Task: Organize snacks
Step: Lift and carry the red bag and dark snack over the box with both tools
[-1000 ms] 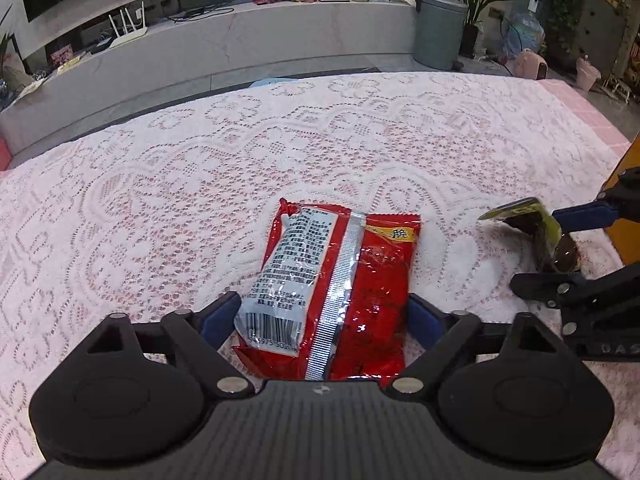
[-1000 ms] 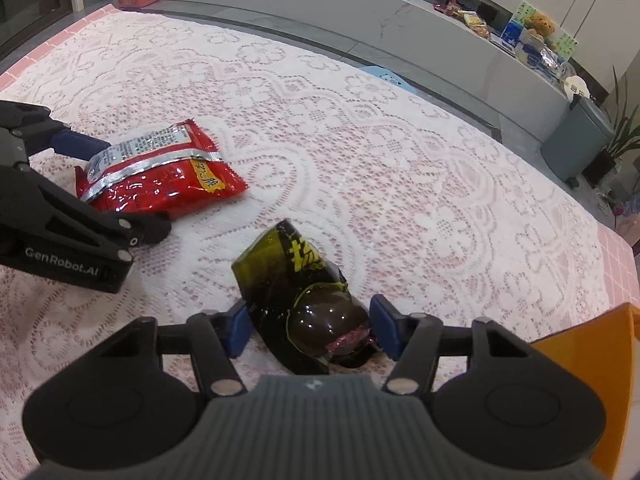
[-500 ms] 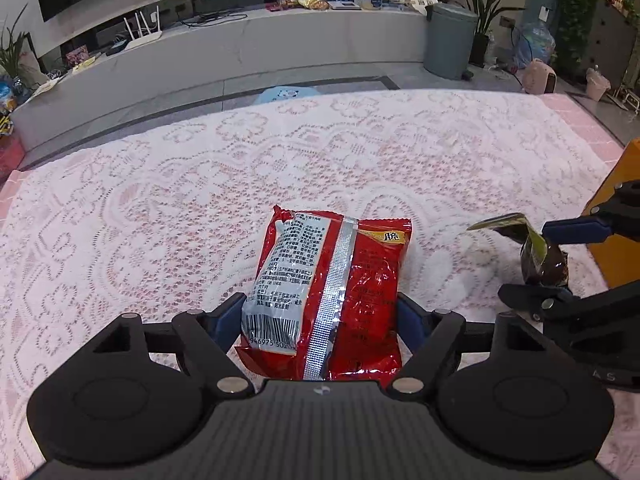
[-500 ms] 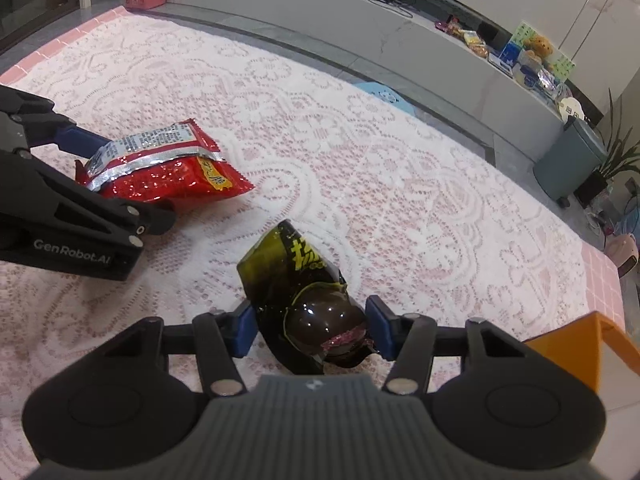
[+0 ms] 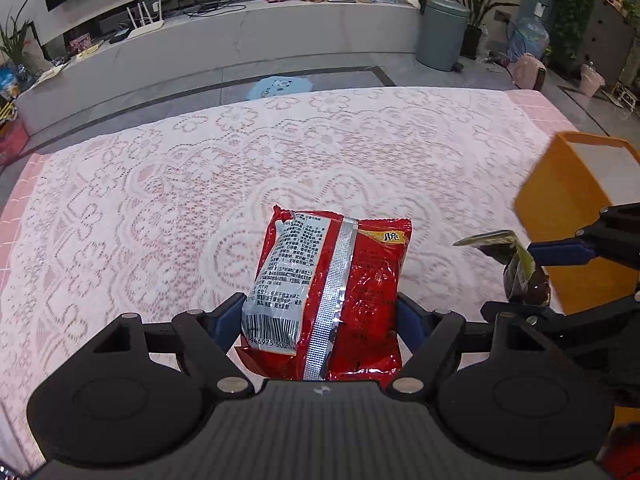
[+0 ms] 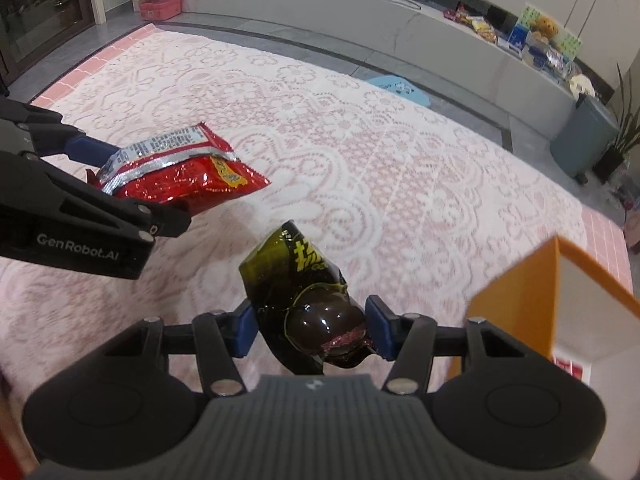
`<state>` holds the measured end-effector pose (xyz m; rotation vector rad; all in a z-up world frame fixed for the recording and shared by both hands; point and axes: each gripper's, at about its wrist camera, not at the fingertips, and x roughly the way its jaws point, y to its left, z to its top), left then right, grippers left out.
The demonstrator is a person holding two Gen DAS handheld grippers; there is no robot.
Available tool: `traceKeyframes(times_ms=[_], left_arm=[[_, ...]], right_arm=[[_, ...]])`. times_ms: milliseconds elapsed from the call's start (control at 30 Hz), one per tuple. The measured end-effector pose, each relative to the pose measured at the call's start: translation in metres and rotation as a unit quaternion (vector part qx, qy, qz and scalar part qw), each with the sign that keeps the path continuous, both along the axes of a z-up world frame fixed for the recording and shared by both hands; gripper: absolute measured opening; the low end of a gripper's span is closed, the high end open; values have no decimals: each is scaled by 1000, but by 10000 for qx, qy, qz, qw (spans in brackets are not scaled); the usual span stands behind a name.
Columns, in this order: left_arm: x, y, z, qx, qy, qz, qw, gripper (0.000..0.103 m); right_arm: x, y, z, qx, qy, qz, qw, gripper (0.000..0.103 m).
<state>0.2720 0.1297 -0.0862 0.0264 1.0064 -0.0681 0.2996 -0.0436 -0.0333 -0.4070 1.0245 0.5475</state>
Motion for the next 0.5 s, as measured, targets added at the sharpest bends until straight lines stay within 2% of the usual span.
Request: traceKeyframes(times_ms=[267, 400, 500], left_arm=[[-38, -19, 22, -209, 177, -136, 9995, 89], [-56, -32, 34, -221, 138, -275, 9993, 89], [-68, -43, 45, -373, 90, -376, 9986, 89]], right_arm=[[-42, -21, 27, 5, 165, 76, 9998, 54], [-62, -35, 44, 55, 141, 134, 9998, 54], [-75, -48, 57, 109, 116, 121, 9998, 54]])
